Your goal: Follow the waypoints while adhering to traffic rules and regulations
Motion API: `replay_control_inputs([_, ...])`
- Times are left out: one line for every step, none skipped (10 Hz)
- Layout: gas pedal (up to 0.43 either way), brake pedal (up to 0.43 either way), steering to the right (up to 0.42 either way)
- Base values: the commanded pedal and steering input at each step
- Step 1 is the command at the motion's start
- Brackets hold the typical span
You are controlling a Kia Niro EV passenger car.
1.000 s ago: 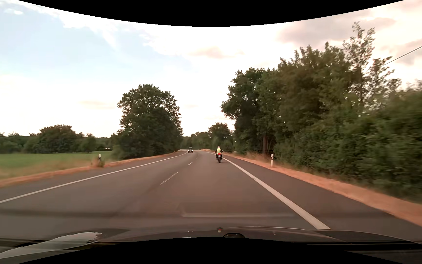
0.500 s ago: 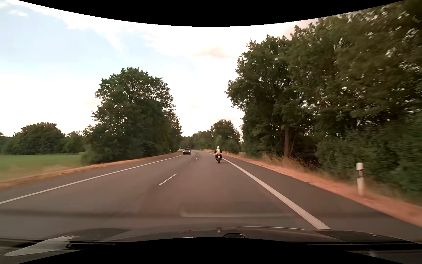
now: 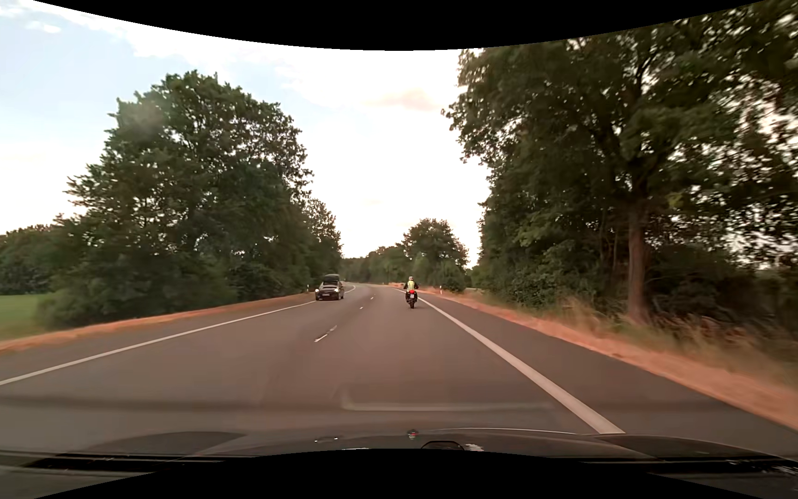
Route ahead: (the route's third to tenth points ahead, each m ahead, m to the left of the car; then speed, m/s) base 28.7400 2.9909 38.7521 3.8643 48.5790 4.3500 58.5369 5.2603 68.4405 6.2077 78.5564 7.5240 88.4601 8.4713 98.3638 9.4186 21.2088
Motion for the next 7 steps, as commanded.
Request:
replay_control_inputs([0.228,0.000,-0.008])
replay_control_inputs([0.228,0.000,-0.008])
replay_control_inputs([0.228,0.000,-0.008])
replay_control_inputs([0.228,0.000,-0.008])
replay_control_inputs([0.240,0.000,-0.008])
replay_control_inputs([0.240,0.000,-0.008])
replay_control_inputs([0.240,0.000,-0.008])
